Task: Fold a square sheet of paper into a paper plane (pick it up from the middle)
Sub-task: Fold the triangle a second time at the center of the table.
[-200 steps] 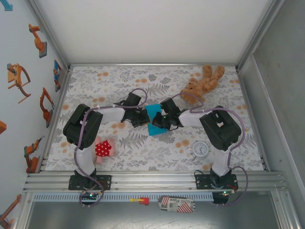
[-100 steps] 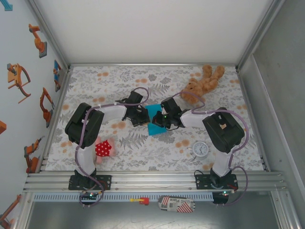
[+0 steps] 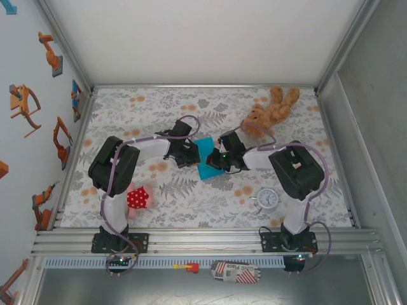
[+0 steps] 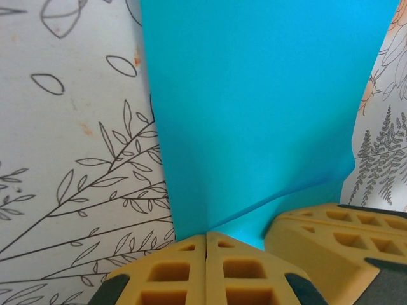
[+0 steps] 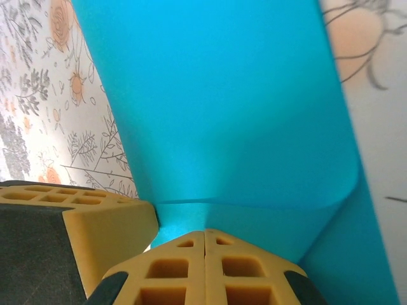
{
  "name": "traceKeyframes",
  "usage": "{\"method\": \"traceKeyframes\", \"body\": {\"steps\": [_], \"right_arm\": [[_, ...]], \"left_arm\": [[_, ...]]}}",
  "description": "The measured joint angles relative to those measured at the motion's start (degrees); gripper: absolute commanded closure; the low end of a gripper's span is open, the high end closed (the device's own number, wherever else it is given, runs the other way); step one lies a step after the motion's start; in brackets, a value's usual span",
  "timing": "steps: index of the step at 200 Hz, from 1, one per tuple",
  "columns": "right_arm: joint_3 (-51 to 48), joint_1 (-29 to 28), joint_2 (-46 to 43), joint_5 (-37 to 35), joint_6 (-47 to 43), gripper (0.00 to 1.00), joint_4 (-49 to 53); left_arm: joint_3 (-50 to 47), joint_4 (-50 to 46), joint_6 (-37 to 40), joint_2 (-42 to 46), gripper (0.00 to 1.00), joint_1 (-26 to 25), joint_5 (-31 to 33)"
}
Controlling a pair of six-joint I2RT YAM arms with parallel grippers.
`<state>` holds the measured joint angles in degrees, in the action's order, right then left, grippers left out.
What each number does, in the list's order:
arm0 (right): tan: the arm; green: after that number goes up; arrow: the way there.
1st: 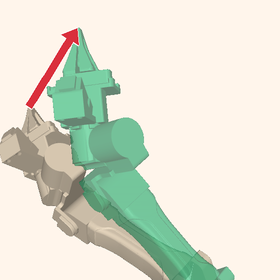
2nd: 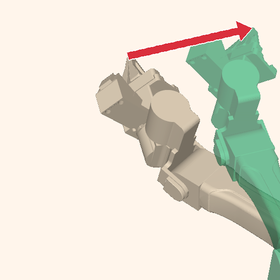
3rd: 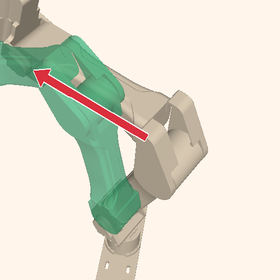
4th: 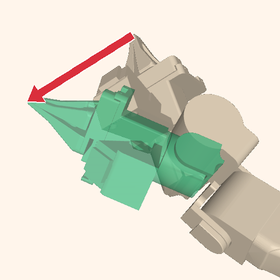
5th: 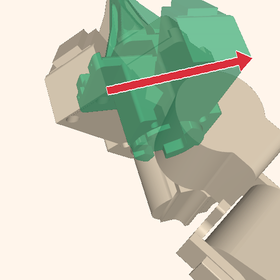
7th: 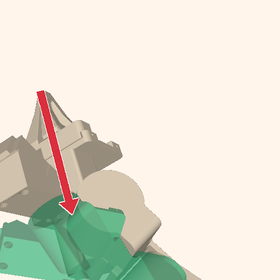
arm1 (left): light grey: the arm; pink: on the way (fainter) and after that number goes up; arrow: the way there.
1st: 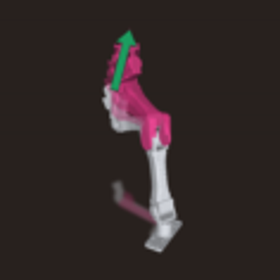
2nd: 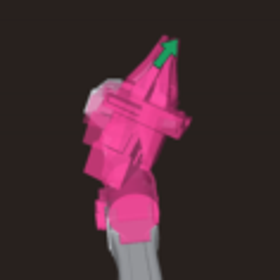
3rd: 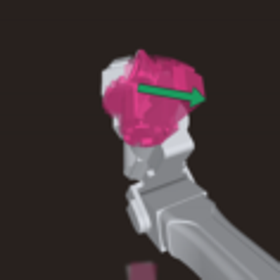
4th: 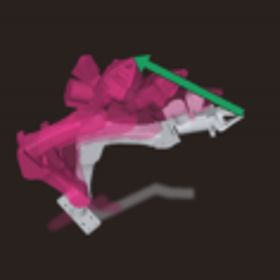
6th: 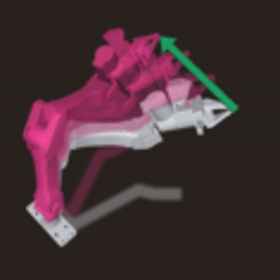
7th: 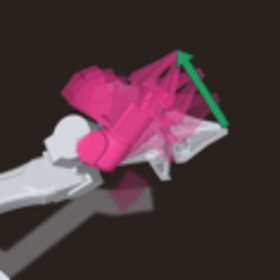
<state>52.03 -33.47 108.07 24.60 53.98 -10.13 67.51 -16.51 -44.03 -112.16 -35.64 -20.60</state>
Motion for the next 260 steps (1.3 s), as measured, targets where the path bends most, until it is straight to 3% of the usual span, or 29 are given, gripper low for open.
{"method": "traceKeyframes", "body": {"steps": [36, 69, 116, 155, 181, 260], "right_arm": [[-3.3, 5.0, -2.3, 0.5, 0.0, 1.00, -1.3], [-3.3, 8.0, -5.0, -3.4, -1.6, 1.00, 3.3], [-0.4, 4.3, -7.1, -3.7, -3.3, 1.00, 5.2], [3.1, 0.2, -2.5, -2.1, -3.5, 1.00, 4.7], [3.2, 0.9, 0.6, -1.9, -3.5, 1.00, 4.6], [3.1, 6.5, -1.6, -6.5, -4.3, 1.00, 7.3]], "left_arm": [[0.0, 0.1, 0.0, 0.0, 1.00, 0.0, -0.1], [0.2, -0.1, 0.0, -0.1, 1.00, 0.1, -0.2], [0.8, -0.9, 0.6, -0.3, 1.00, 0.2, -0.4], [1.1, -1.3, 1.3, -0.6, 1.00, 0.2, -0.6], [1.8, -2.2, 1.4, -1.0, 1.00, 0.4, -0.9], [3.5, -3.7, 3.7, -2.0, 1.00, 0.7, -1.6]]}}
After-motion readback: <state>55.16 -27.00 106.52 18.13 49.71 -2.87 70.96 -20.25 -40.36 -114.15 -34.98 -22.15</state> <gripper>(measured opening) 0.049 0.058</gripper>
